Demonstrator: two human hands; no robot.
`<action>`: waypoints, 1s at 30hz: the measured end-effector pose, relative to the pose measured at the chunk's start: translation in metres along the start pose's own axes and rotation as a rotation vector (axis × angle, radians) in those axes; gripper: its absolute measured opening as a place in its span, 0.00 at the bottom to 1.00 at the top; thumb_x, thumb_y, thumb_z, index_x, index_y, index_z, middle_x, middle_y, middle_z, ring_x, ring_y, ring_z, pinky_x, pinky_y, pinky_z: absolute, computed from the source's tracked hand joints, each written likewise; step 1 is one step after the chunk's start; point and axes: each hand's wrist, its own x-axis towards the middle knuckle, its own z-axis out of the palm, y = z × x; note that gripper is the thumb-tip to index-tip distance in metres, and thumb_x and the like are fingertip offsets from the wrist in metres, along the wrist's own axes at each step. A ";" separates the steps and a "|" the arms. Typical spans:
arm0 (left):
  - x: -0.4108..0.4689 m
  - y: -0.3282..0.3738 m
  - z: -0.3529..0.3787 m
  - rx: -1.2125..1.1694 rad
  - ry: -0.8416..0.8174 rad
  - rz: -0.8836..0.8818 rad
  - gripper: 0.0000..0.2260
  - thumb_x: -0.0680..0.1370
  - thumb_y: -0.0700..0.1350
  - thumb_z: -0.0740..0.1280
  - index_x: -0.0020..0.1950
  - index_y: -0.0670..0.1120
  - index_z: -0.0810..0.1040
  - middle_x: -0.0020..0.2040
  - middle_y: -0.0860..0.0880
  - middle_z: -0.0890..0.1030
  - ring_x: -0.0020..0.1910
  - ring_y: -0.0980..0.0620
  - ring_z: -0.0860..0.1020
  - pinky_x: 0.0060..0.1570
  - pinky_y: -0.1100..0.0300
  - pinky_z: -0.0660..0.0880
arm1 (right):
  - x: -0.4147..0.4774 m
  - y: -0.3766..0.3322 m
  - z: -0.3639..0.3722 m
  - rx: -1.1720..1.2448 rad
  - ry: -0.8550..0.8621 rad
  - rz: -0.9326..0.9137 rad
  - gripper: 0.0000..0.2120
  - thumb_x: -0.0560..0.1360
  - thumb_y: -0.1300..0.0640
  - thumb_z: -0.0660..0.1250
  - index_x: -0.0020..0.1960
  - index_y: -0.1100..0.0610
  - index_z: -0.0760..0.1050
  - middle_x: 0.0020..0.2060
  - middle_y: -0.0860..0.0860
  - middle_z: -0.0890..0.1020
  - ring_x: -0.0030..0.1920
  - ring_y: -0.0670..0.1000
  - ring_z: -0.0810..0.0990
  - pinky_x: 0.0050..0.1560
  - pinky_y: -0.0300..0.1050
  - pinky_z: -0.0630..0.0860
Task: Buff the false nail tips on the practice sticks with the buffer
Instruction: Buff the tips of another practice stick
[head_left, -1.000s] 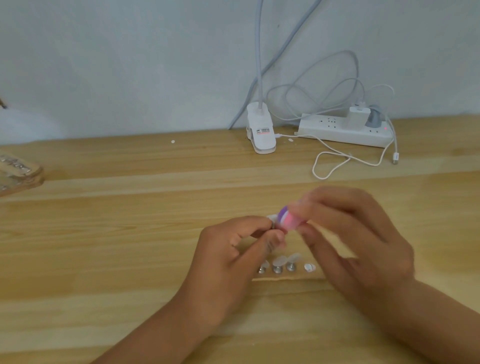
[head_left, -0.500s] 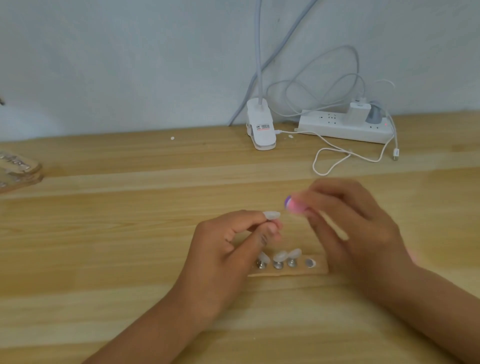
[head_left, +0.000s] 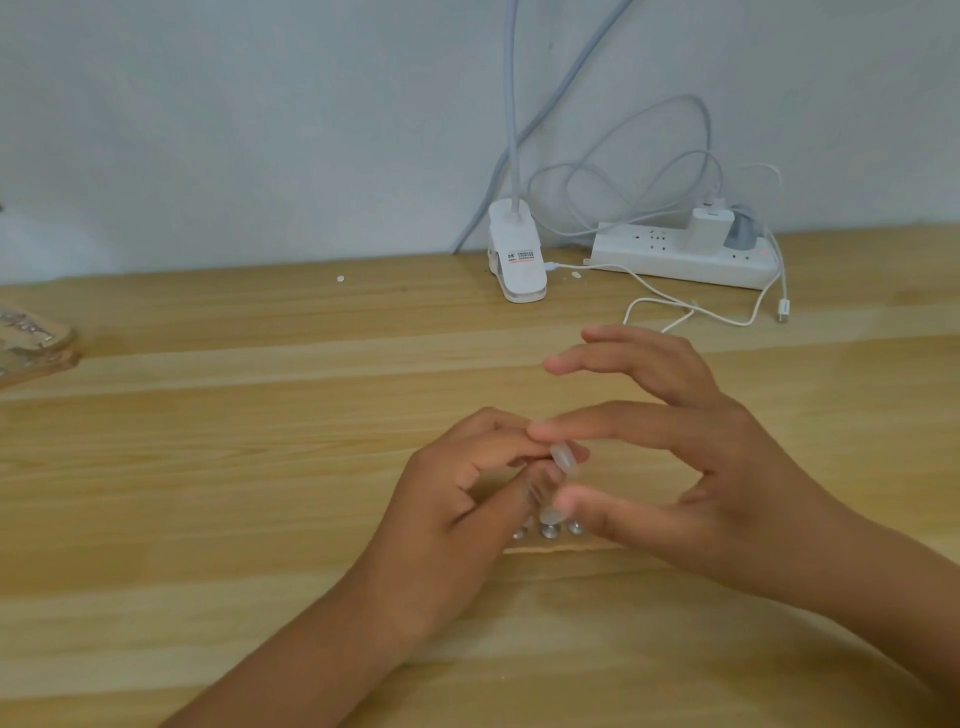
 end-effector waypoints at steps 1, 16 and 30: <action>0.000 0.000 0.000 -0.010 -0.004 0.001 0.07 0.78 0.46 0.66 0.52 0.54 0.83 0.51 0.53 0.82 0.55 0.51 0.80 0.52 0.65 0.75 | 0.001 -0.001 -0.001 -0.012 -0.008 0.002 0.15 0.72 0.47 0.71 0.56 0.51 0.83 0.66 0.49 0.76 0.75 0.53 0.66 0.73 0.39 0.60; -0.005 0.000 0.007 0.652 -0.164 0.022 0.14 0.67 0.58 0.71 0.51 0.59 0.78 0.47 0.62 0.73 0.48 0.62 0.71 0.55 0.64 0.61 | 0.000 0.015 -0.030 -0.003 -0.449 0.249 0.11 0.65 0.48 0.81 0.47 0.43 0.87 0.60 0.34 0.77 0.69 0.37 0.67 0.66 0.29 0.63; -0.003 -0.002 0.005 0.589 -0.177 0.002 0.09 0.68 0.53 0.72 0.47 0.58 0.79 0.43 0.61 0.76 0.46 0.61 0.72 0.49 0.69 0.62 | 0.000 0.011 -0.026 -0.126 -0.497 0.196 0.01 0.74 0.53 0.74 0.44 0.49 0.83 0.37 0.43 0.81 0.45 0.42 0.77 0.73 0.40 0.62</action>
